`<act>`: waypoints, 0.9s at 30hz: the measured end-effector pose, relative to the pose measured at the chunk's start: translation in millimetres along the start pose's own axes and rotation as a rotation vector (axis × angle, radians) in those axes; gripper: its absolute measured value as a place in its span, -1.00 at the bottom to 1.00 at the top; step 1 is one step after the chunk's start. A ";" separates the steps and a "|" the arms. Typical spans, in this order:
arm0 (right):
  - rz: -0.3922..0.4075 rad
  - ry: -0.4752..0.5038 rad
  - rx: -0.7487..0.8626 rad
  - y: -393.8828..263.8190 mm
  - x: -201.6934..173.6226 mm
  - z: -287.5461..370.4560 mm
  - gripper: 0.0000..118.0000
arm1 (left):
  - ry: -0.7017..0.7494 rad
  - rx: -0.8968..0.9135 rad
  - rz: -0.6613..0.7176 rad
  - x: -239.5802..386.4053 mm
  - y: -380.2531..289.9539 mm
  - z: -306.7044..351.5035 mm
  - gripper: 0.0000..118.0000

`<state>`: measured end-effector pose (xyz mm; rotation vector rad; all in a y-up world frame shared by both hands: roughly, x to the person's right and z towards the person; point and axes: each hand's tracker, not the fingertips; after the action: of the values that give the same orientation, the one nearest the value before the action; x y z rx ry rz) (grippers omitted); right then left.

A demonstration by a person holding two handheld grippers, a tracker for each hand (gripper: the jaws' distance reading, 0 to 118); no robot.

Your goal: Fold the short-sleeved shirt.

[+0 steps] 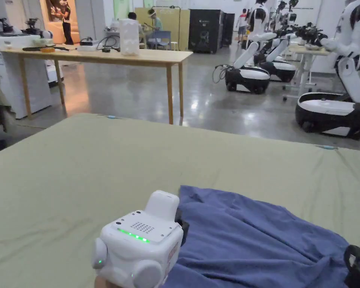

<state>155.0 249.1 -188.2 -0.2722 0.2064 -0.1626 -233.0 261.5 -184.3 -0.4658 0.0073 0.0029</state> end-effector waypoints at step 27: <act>0.029 -0.123 -0.209 12.0 76.7 -85.4 -0.99 | 0.235 -0.418 0.089 -106.6 -32.3 -147.2 -0.97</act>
<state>211.6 225.0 -285.8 -0.4850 0.1055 -0.0948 -340.4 166.4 -300.5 -0.8817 0.2618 0.0376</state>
